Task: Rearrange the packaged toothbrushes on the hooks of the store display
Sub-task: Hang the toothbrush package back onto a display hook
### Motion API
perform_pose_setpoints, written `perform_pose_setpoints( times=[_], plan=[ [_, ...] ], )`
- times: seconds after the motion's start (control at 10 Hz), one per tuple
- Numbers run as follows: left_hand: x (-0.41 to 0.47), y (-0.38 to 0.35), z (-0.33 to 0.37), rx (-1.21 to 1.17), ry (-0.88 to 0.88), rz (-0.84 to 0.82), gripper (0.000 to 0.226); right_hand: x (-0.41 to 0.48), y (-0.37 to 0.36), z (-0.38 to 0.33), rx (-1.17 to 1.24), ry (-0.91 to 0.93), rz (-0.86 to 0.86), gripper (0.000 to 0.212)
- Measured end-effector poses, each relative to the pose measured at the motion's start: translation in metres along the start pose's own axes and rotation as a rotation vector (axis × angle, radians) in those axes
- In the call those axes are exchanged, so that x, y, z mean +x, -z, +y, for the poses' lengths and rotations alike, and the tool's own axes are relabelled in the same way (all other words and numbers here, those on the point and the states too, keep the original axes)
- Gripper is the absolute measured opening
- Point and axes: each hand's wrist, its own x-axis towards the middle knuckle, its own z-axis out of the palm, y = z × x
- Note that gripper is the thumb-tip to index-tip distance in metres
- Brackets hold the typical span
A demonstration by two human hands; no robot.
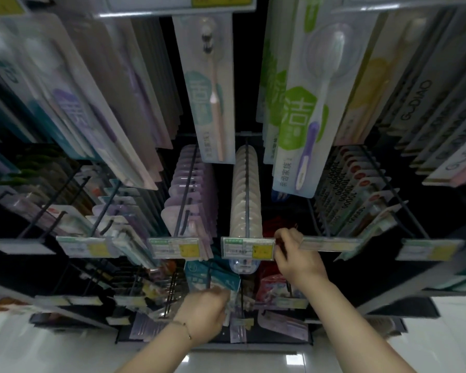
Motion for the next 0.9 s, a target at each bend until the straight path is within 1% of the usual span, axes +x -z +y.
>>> perform_pose_setpoints(
  times=[0.1, 0.2, 0.3, 0.4, 0.5, 0.6, 0.7, 0.8, 0.9],
  plan=[
    [0.007, 0.006, 0.030, 0.043, -0.074, -0.005, 0.023, -0.001, 0.005, 0.004, -0.065, 0.020, 0.015, 0.022],
    [0.020, 0.012, 0.058, 0.051, -0.076, 0.021, 0.027, -0.004, 0.010, 0.016, -0.027, 0.043, 0.029, 0.017],
    [0.035, 0.017, 0.085, 0.030, -0.055, 0.095, 0.031, -0.006, 0.017, 0.030, 0.037, 0.042, 0.001, 0.017],
    [0.049, 0.022, 0.109, -0.026, -0.014, 0.138, 0.023, -0.003, 0.031, 0.037, -0.010, 0.040, 0.005, 0.026],
    [0.064, 0.028, 0.129, -0.078, 0.041, 0.168, 0.014, 0.000, 0.040, 0.043, 0.018, 0.055, 0.004, 0.024],
    [0.078, 0.035, 0.141, -0.182, 0.104, 0.215, 0.018, 0.005, 0.043, 0.054, 0.008, 0.081, -0.018, 0.022],
    [0.095, 0.036, 0.145, -0.349, 0.192, 0.231, 0.030, 0.011, 0.046, 0.060, 0.007, 0.057, -0.060, 0.029],
    [0.114, 0.049, 0.151, -0.433, 0.337, 0.223, 0.030, 0.017, 0.045, 0.062, 0.047, 0.060, -0.035, 0.031],
    [0.128, 0.057, 0.154, -0.472, 0.404, 0.152, 0.039, 0.028, 0.041, 0.063, 0.112, 0.079, 0.030, 0.028]
  ],
)
